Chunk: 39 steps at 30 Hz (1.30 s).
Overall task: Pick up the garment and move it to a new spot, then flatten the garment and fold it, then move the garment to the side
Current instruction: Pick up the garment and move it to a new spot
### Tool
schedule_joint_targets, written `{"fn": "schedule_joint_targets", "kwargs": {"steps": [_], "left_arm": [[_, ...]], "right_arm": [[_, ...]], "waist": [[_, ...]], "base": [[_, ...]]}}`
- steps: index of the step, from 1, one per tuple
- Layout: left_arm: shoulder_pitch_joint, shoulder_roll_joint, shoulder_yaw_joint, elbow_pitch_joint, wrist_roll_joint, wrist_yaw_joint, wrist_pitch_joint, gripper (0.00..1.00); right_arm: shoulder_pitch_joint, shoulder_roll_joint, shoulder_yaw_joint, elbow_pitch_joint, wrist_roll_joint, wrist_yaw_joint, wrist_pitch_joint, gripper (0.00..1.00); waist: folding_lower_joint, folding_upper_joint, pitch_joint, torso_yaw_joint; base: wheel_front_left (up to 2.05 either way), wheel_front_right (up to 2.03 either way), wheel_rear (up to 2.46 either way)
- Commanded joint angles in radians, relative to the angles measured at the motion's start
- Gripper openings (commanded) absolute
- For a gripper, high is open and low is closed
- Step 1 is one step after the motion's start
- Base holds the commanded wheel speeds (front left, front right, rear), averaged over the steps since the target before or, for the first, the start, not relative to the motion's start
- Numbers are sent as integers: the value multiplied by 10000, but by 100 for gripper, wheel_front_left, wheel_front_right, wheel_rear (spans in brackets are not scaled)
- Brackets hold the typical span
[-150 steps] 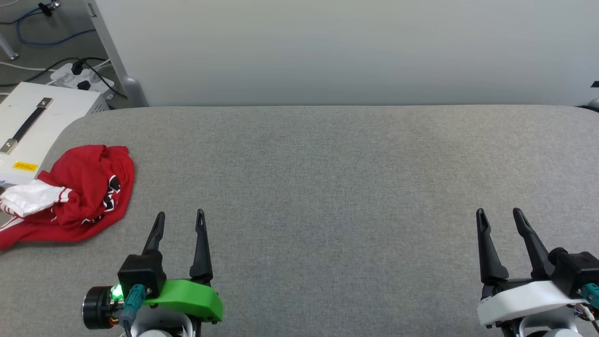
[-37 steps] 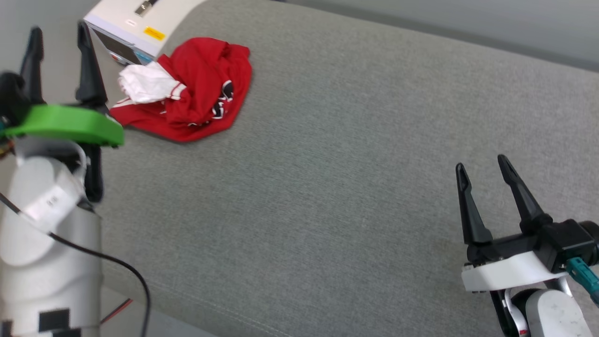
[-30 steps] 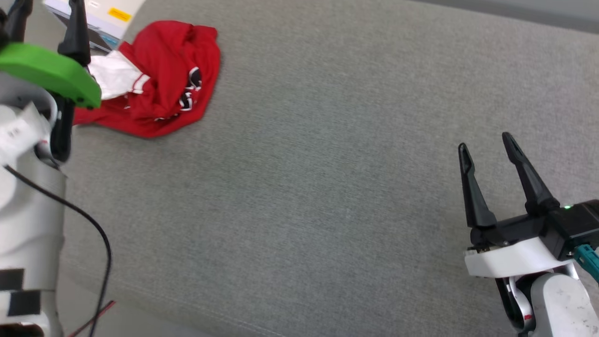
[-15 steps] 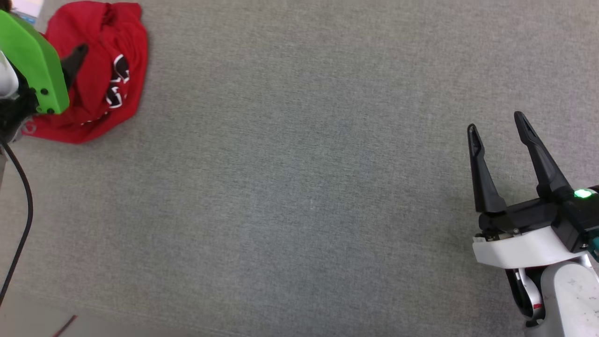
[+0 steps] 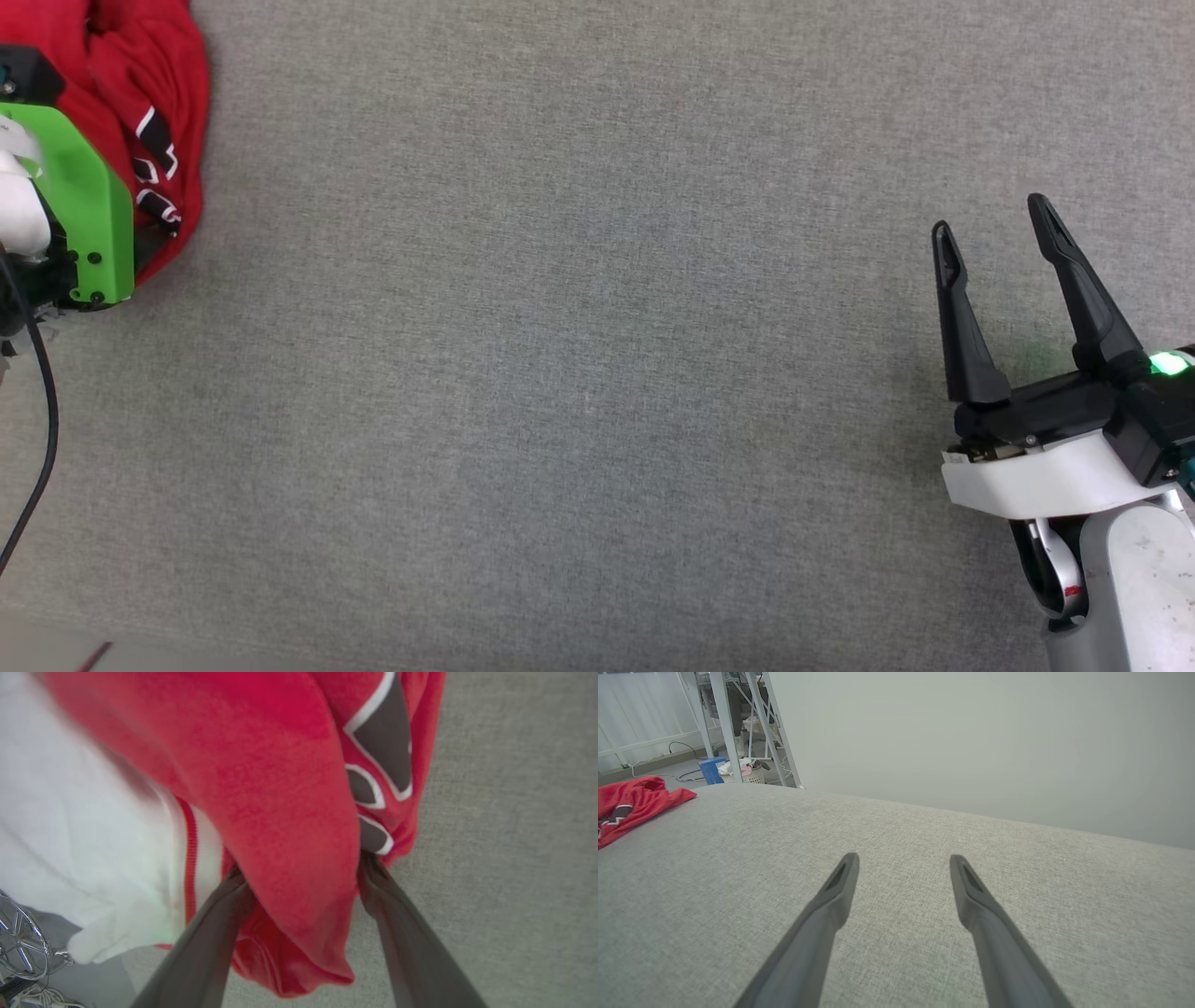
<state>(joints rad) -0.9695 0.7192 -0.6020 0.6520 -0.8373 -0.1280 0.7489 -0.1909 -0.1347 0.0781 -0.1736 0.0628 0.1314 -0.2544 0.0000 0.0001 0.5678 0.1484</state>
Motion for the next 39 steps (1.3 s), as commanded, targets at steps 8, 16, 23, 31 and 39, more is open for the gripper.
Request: {"fn": "schedule_joint_targets", "kwargs": {"steps": [8,16,23,31,39], "left_arm": [[-180,-159,-1196,396,169,-26,-1823,0],[-862,-11,-2032,-552,673,-27,-3513,0],[-1538,-351,-3035,-2048,1193,-27,-4240,0],[-2018,-1228,-3758,-3317,1557,-27,-4427,0],[-2340,-2523,-4685,-3776,1763,-27,-4711,0]], "right_arm": [[-49,46,72,250,90,-7,-74,100],[373,286,76,464,245,-7,-74,100],[774,557,-76,518,345,-7,-74,100],[889,745,-303,498,417,-7,-74,100],[952,834,-463,449,537,-7,-74,100]], "waist": [[0,-1,-763,72],[0,-1,-2037,204],[0,-1,-2831,-214],[0,-1,-3067,-1268],[0,-1,-2990,-2562]], "base": [[0,0,0],[0,0,0],[0,0,0],[0,0,0],[0,0,0]]}}
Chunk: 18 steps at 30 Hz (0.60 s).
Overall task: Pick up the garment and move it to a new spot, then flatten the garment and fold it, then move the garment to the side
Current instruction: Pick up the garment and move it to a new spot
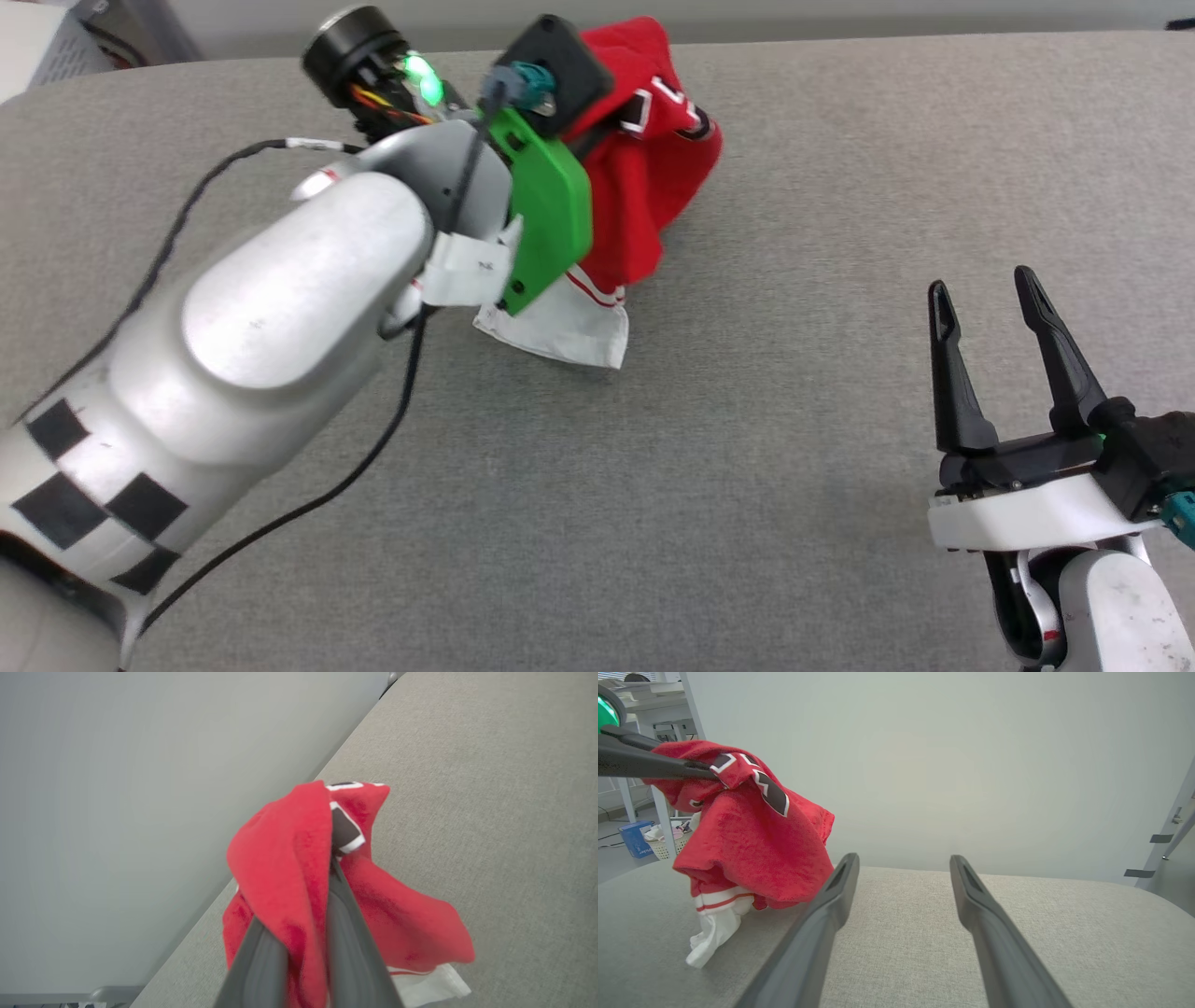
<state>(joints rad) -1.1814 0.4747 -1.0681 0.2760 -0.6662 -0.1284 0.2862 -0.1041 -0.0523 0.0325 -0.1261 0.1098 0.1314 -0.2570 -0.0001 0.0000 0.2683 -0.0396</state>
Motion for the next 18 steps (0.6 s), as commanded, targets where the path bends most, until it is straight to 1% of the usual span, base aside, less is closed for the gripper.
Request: {"fn": "schedule_joint_targets", "kwargs": {"steps": [1,7,11,14,18], "left_arm": [[-264,-664,-553,103,59,-23,-288,0],[-42,-2135,-1566,862,-176,-23,-848,0],[311,-2930,-1965,1448,-93,-23,-1027,0],[724,-3344,-2092,1772,142,-23,-945,0],[1787,-3721,-2115,1804,776,-23,-416,0]], "right_arm": [[136,15,-126,-69,266,-7,-47,100],[149,18,-358,-115,499,-7,-47,100],[60,19,-390,-190,551,-7,-47,100],[-42,19,-417,-222,566,-7,-47,100],[-169,19,-427,-213,574,-7,-47,100]], "waist": [[1,0,98,-1003],[1,0,366,-1351],[1,0,615,-1432],[1,0,802,-1459],[1,0,991,-1494]], "base": [[0,0,0],[0,0,0],[0,0,0],[0,0,0],[0,0,0]]}}
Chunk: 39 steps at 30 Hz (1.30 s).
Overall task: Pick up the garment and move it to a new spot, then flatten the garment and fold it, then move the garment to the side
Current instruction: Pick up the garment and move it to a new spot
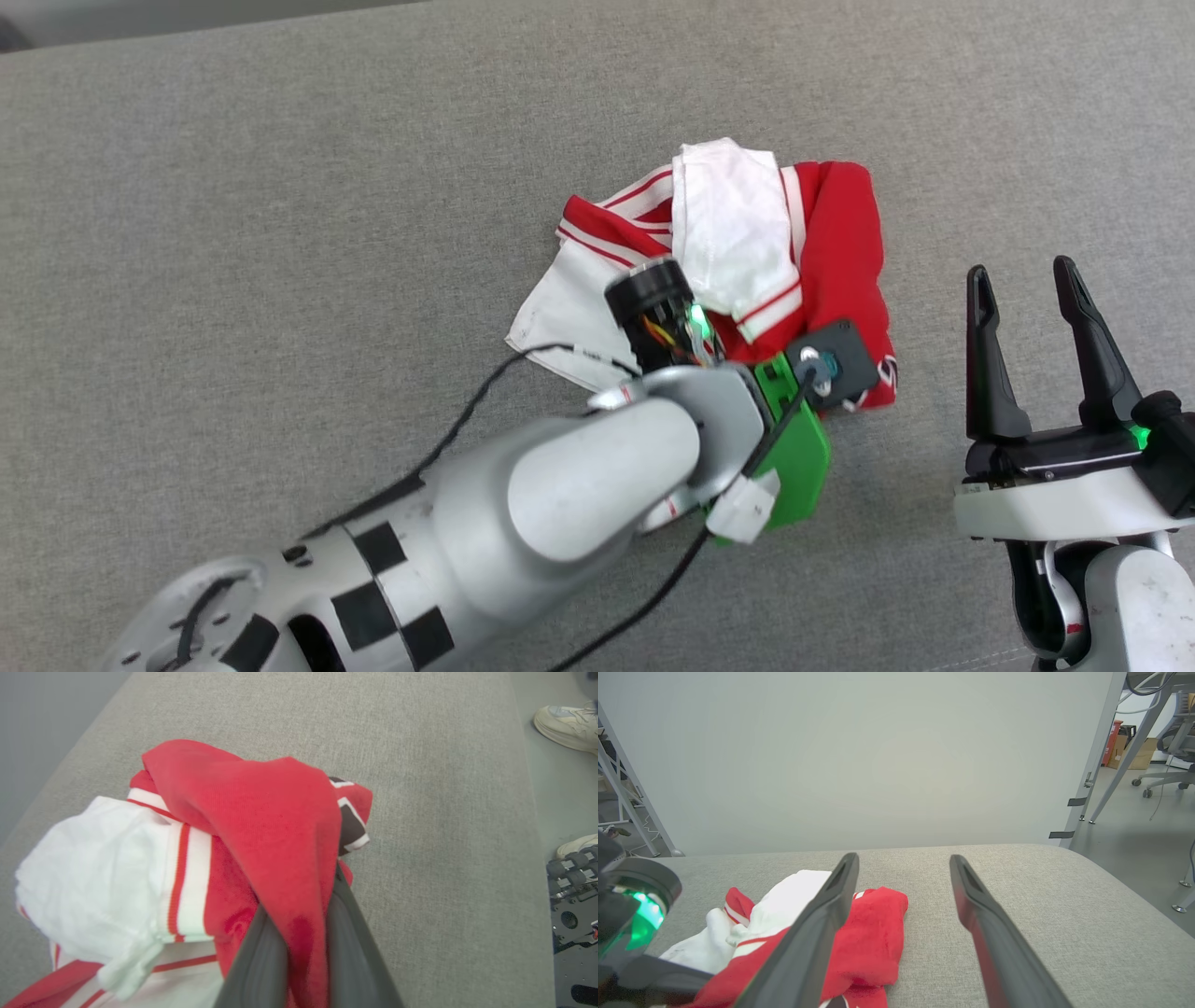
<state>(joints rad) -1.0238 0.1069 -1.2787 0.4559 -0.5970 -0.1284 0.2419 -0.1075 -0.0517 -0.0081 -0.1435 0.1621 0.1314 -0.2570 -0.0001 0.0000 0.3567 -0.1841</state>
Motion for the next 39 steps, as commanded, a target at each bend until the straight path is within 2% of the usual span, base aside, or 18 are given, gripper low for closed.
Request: {"fn": "schedule_joint_targets", "kwargs": {"steps": [1,9,10,11,19,22,29,35,39], "left_arm": [[472,-96,-11,-4,214,-23,123,0],[1553,-236,-14,-121,814,-23,566,0],[1542,-242,-14,-95,817,-23,447,22],[1474,-254,-14,-46,816,-23,199,100],[855,-418,228,517,444,-2,-2550,100],[885,-432,602,585,397,274,-3397,100],[1359,139,1543,321,321,1408,-4659,100],[2169,981,2765,-348,281,2555,-5008,100],[3149,1586,4025,-1333,569,3319,-5031,100]], "right_arm": [[-162,13,-24,-36,52,-7,-47,100],[-253,14,-57,36,27,-7,-47,100],[-241,14,-78,53,19,-7,-47,100],[-214,14,-112,79,3,-7,-47,100],[133,14,-186,250,-117,-7,-47,100],[299,14,-199,292,-160,-7,-47,100],[768,14,-225,332,-302,-7,-47,100],[1012,14,-230,340,-413,-7,-47,100],[1090,14,-189,372,-445,-7,-47,100]], "waist": [[1,0,145,-51],[1,0,226,4],[1,0,193,36],[1,0,127,91],[1,0,-768,553],[1,0,-1151,733],[1,0,-1902,1227],[1,0,-2215,1611],[1,0,-2371,1770]], "base": [[0,0,0],[0,0,0],[0,0,0],[0,0,0],[0,0,0],[0,0,0],[0,0,0],[0,0,0],[0,0,0]]}}
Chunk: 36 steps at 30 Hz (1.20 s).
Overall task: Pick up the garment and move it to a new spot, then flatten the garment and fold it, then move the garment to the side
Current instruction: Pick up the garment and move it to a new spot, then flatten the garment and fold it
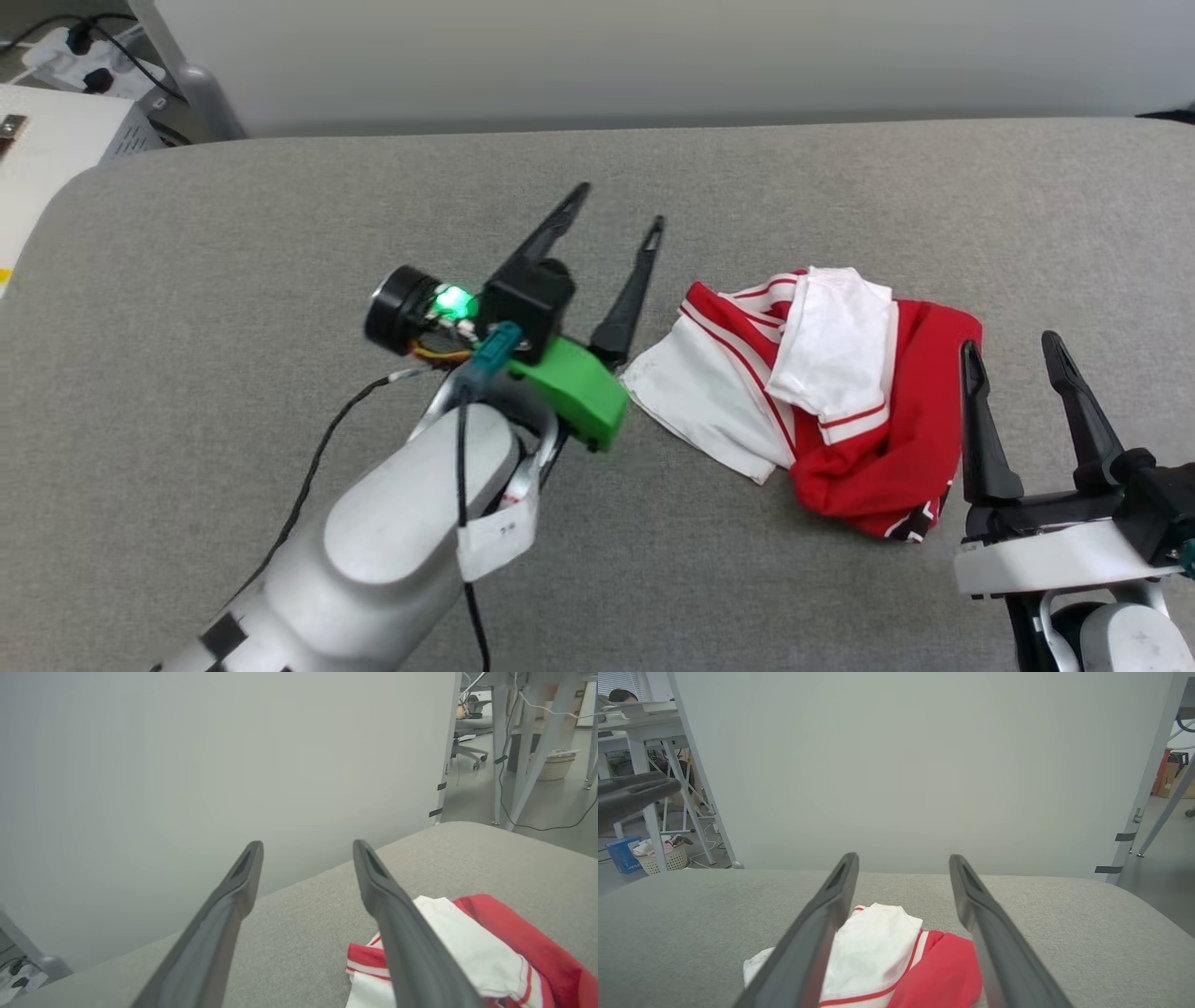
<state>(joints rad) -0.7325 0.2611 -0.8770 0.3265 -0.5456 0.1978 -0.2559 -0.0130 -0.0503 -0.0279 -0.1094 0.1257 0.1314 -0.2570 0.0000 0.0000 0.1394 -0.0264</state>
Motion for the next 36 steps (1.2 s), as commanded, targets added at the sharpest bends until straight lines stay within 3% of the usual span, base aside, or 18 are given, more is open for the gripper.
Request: {"fn": "schedule_joint_targets", "kwargs": {"steps": [1,6,12,23,36], "left_arm": [[595,221,351,-298,195,230,-54,100],[2243,728,1938,-1201,649,766,-56,100],[4090,894,3854,-1786,1016,743,-57,100],[6542,51,6171,-2697,2375,-275,-58,100],[7432,-1073,7309,-2647,3600,-1409,-58,100]], "right_arm": [[176,1,8,38,-84,-7,-47,100],[359,1,35,62,-119,-7,-47,100],[534,1,48,96,-118,-7,-47,100],[854,1,60,226,156,-7,-48,100],[1202,1,159,619,420,-7,-48,100]], "waist": [[0,0,-254,238],[0,0,-510,425],[0,0,-765,535],[0,0,-1046,514],[0,0,-1211,616]], "base": [[0,0,0],[0,0,0],[0,0,0],[0,0,0],[0,0,0]]}}
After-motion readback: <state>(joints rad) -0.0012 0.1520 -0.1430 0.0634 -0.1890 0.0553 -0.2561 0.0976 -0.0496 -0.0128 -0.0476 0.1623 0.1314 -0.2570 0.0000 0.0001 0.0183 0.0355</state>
